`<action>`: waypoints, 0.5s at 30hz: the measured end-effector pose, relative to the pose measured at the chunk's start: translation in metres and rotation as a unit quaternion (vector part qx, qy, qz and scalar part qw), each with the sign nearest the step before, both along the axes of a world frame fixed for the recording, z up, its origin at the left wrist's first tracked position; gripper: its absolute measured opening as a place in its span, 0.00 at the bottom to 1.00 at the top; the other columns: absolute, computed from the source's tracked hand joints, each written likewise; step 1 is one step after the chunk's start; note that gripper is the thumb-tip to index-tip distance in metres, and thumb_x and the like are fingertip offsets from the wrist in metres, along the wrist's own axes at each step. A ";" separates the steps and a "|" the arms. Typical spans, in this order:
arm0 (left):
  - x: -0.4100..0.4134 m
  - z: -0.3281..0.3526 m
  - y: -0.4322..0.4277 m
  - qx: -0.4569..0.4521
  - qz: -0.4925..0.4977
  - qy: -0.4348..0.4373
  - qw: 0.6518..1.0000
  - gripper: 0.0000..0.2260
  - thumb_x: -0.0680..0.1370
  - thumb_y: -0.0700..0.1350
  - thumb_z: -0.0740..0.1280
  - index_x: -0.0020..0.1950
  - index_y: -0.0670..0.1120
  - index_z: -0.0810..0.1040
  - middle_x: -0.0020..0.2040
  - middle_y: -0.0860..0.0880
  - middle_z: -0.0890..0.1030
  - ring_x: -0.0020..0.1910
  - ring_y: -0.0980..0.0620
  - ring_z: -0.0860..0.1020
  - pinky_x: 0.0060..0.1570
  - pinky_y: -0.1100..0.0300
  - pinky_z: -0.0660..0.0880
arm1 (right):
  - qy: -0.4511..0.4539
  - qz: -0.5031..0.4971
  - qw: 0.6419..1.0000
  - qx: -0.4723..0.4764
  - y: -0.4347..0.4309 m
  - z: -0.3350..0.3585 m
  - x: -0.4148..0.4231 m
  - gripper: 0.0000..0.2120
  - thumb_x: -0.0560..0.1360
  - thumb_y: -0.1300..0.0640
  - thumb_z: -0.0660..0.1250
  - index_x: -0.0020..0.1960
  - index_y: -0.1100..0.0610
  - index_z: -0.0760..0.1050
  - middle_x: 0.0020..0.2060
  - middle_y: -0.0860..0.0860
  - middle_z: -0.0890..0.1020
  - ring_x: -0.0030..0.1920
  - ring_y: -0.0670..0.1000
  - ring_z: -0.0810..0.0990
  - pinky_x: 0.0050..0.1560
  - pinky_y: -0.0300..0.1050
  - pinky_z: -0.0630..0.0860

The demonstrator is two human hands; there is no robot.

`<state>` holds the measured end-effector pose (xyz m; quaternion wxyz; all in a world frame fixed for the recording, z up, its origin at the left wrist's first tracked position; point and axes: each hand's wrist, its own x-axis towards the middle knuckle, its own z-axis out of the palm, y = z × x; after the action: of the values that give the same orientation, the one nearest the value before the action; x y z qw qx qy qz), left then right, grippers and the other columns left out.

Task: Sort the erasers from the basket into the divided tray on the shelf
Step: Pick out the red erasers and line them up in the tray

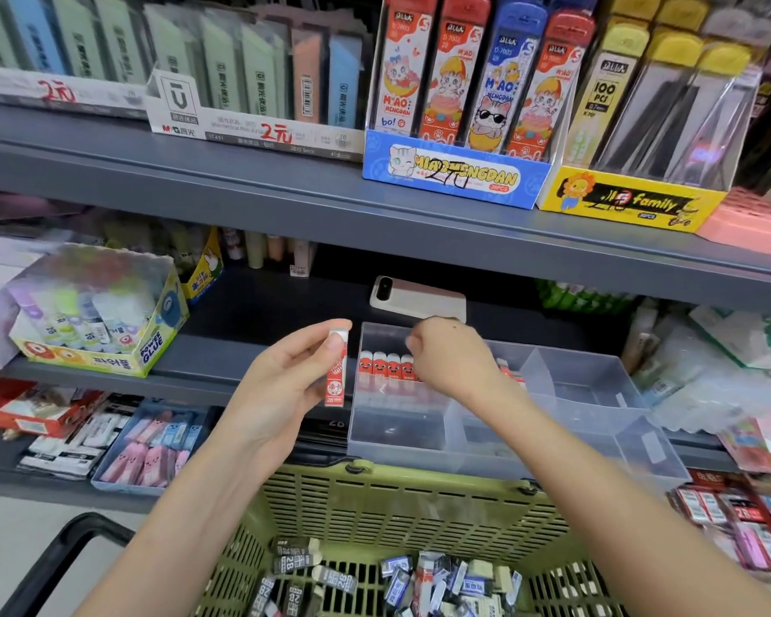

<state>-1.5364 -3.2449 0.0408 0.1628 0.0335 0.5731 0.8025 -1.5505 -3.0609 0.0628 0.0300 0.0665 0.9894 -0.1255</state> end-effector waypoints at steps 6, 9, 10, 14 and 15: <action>0.002 0.004 0.017 0.021 0.008 0.030 0.999 0.14 0.67 0.47 0.72 0.50 0.45 0.82 0.39 0.46 0.84 0.39 0.51 0.83 0.38 0.61 0.79 | -0.040 0.033 0.855 -0.516 -0.016 0.018 0.055 0.07 0.74 0.56 0.69 0.49 0.58 0.79 0.36 0.54 0.82 0.36 0.48 0.81 0.37 0.42 0.80; 0.005 0.005 0.032 0.006 -0.007 0.058 0.998 0.15 0.66 0.47 0.74 0.50 0.44 0.82 0.41 0.43 0.84 0.40 0.48 0.83 0.38 0.61 0.78 | 0.007 -0.002 0.854 -0.520 -0.010 0.013 0.071 0.06 0.73 0.60 0.70 0.48 0.61 0.79 0.33 0.54 0.81 0.31 0.48 0.79 0.31 0.40 0.77; 0.007 0.005 0.039 -0.003 -0.018 0.066 0.998 0.15 0.65 0.48 0.74 0.50 0.44 0.82 0.41 0.43 0.84 0.40 0.48 0.83 0.39 0.61 0.78 | 0.016 -0.007 0.856 -0.517 -0.004 0.013 0.076 0.04 0.73 0.60 0.70 0.46 0.60 0.79 0.32 0.52 0.81 0.29 0.47 0.78 0.29 0.38 0.74; 0.012 0.001 0.066 -0.154 -0.055 0.170 0.972 0.11 0.72 0.50 0.72 0.54 0.55 0.79 0.43 0.53 0.84 0.45 0.56 0.82 0.50 0.60 0.77 | 0.090 -0.085 0.881 -0.457 0.043 0.015 0.084 0.05 0.70 0.62 0.71 0.36 0.56 0.81 0.24 0.45 0.78 0.24 0.39 0.72 0.27 0.29 0.66; 0.012 -0.002 0.071 -0.224 -0.044 0.223 0.948 0.10 0.74 0.50 0.70 0.54 0.58 0.78 0.44 0.57 0.83 0.46 0.60 0.80 0.52 0.62 0.75 | 0.118 -0.126 0.885 -0.433 0.061 0.016 0.082 0.05 0.69 0.62 0.71 0.34 0.58 0.81 0.24 0.45 0.78 0.25 0.39 0.72 0.28 0.30 0.67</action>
<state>-1.5247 -3.1742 0.0385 0.0693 0.1990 0.7579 0.6173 -1.4690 -2.9999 0.0788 -0.0770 0.1561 0.8159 -0.5513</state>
